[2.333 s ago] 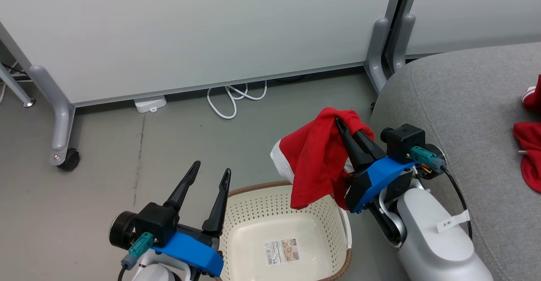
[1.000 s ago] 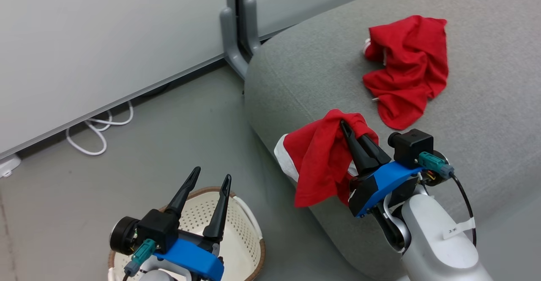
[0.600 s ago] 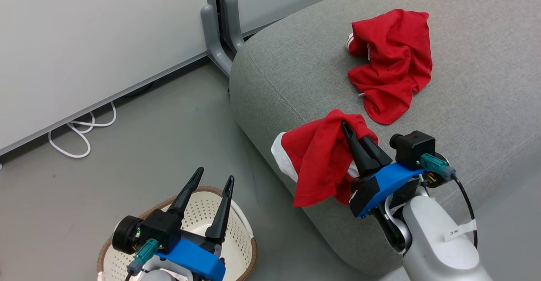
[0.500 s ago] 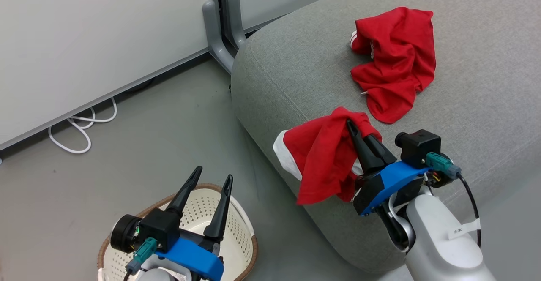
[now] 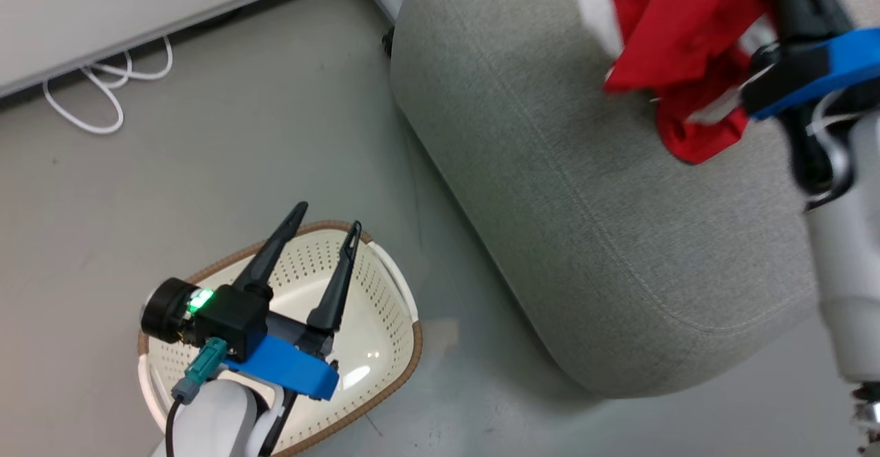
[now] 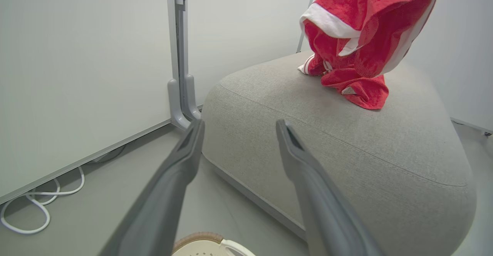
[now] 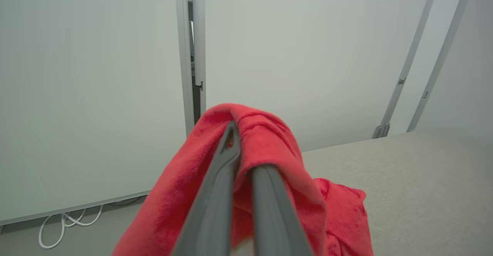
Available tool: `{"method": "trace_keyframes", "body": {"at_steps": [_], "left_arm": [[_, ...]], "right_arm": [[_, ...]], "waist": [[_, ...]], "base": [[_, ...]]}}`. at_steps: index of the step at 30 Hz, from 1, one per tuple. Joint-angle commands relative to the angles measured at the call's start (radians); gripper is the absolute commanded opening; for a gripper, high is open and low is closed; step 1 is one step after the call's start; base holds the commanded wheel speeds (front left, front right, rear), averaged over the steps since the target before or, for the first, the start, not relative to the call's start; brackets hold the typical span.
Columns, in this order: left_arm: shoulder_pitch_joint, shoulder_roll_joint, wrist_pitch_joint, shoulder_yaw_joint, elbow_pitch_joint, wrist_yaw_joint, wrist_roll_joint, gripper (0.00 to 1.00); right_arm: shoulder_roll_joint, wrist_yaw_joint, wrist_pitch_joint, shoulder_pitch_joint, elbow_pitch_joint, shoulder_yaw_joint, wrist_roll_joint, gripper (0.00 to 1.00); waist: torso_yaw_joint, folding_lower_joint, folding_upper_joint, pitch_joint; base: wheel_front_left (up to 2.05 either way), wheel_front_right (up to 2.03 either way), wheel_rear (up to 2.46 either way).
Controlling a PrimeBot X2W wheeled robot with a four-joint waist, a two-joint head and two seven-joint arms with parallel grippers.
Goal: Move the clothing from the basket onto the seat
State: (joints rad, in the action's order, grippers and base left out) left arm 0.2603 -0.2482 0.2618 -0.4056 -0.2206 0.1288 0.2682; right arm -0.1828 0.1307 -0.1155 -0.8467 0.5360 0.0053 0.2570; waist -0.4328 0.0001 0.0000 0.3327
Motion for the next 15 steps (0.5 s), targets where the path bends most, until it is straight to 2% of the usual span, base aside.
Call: {"method": "trace_keyframes", "body": {"at_steps": [1, 7, 11, 15], "left_arm": [[0.036, -0.013, 0.005, 0.005, 0.020, 0.002, -0.008, 1.00], [0.115, -0.050, 0.003, 0.011, 0.099, 0.002, -0.029, 1.00], [0.150, -0.062, -0.001, 0.009, 0.157, 0.002, -0.041, 1.00], [0.183, -0.065, -0.006, 0.003, 0.200, 0.002, -0.048, 1.00]], "right_arm": [[-0.038, 0.000, 0.013, -0.054, -0.006, -0.038, 0.009, 0.00], [-0.190, 0.000, 0.032, -0.226, -0.009, -0.271, -0.015, 0.00], [-0.235, 0.000, 0.030, -0.282, 0.016, -0.392, -0.064, 0.00], [-0.250, 0.000, 0.015, -0.284, 0.077, -0.454, -0.118, 0.00]], "waist": [[0.054, -0.0001, 0.0000, 0.109], [0.129, -0.0001, 0.0000, 0.286], [0.161, -0.0001, 0.0000, 0.379], [0.183, -0.0001, 0.0000, 0.439]], "base": [[0.00, 0.00, 0.00], [0.00, 0.00, 0.00], [0.00, 0.00, 0.00], [0.00, 0.00, 0.00]]}}
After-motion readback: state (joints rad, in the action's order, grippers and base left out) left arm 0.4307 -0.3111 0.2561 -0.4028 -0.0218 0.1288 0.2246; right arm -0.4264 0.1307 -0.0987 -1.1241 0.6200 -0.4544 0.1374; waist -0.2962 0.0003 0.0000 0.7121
